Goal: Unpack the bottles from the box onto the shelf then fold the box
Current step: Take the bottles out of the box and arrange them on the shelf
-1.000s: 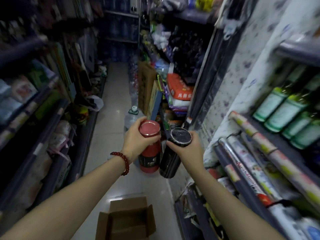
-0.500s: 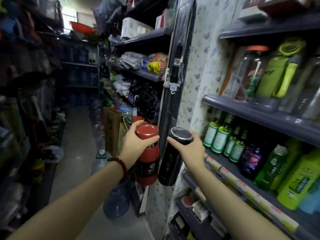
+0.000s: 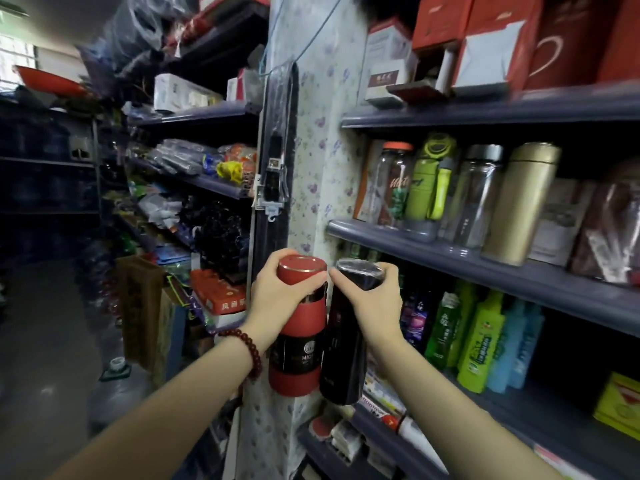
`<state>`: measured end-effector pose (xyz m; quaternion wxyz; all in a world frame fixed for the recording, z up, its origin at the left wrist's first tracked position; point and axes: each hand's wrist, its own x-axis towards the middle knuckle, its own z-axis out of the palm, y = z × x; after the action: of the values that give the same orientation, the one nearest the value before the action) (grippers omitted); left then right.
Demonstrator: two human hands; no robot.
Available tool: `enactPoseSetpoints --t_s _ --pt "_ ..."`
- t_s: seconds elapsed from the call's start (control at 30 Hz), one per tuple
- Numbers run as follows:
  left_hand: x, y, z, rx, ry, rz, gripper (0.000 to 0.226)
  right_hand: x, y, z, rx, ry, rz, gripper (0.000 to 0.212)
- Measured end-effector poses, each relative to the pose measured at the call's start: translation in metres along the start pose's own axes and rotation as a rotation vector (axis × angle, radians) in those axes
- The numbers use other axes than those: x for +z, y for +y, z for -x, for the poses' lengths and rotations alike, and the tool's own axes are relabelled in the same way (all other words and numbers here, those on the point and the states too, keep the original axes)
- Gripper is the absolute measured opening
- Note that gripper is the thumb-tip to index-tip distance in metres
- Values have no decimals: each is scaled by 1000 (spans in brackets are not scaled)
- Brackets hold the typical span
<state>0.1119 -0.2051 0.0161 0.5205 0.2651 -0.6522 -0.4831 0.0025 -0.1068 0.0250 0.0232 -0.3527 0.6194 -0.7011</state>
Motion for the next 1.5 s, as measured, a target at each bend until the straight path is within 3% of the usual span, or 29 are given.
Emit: enactPoseSetpoints --t_s 0.3,0.5,0.67,0.93,1.27,1.5 --pt "77 47 -6 44 -129 120 46 -76 -24 -35 2 152 86 61" --pt "129 85 -14 102 -205 170 57 -124 -51 -63 -43 252 100 62" --pt "162 118 -22 166 -196 148 74 -154 -68 -84 -123 283 92 58" --pt "198 169 -15 341 -223 114 63 -185 -98 -100 -242 339 118 59" --pt "244 210 1 424 -208 169 59 -230 -126 -113 -418 437 125 57" --pt "288 222 20 544 -236 165 57 -279 -127 -116 -404 518 92 52"
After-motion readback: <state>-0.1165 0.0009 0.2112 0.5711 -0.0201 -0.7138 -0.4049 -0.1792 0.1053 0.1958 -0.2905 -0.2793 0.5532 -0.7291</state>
